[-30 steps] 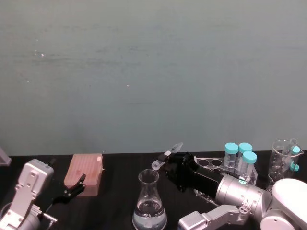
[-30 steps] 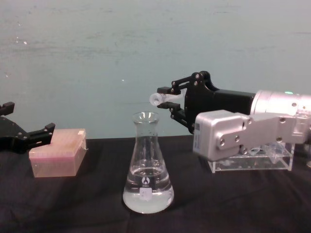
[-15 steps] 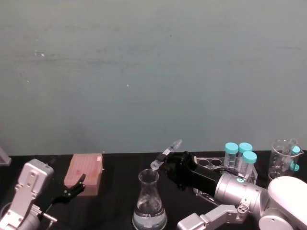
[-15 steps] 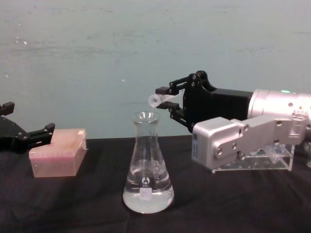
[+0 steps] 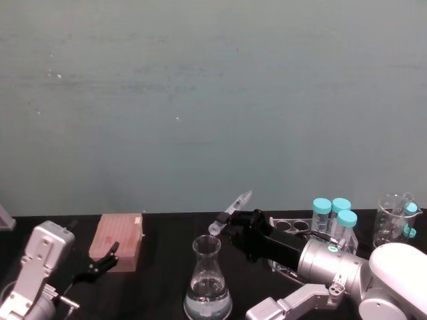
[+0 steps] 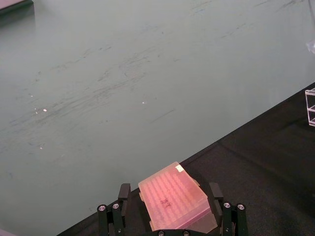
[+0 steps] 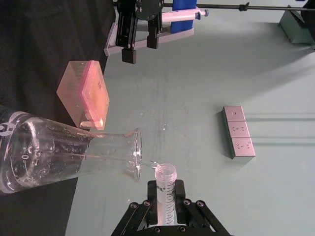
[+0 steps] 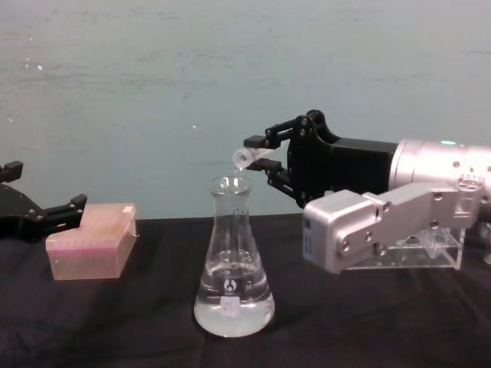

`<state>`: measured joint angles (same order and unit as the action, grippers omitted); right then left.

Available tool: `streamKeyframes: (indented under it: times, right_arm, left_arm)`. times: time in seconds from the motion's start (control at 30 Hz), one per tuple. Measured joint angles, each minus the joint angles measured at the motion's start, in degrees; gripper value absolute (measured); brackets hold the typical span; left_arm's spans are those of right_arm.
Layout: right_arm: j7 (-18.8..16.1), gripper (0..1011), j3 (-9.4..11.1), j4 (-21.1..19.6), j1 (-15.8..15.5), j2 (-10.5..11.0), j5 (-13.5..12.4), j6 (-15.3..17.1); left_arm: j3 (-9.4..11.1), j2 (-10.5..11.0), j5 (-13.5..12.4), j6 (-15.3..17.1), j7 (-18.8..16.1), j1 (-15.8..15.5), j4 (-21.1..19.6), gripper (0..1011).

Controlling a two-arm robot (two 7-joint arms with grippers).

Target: Pour the liquid from the test tube into the beaker using one hand.

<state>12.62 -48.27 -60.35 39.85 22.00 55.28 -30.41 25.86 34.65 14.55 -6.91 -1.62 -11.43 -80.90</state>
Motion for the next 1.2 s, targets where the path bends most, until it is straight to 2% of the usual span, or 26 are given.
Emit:
streamKeyframes:
  times: [0.63, 1.2]
  right_arm:
    - [2.82, 195, -2.41, -0.04, 1.41, 1.06, 2.9, 0.78]
    - [3.33, 195, -3.38, -0.57, 1.98, 1.73, 3.57, 1.38]
  left_arm:
    - [0.0, 0.0, 0.0, 0.0, 0.0, 0.0, 0.0, 1000]
    - [0.0, 0.0, 0.0, 0.0, 0.0, 0.0, 0.0, 1000]
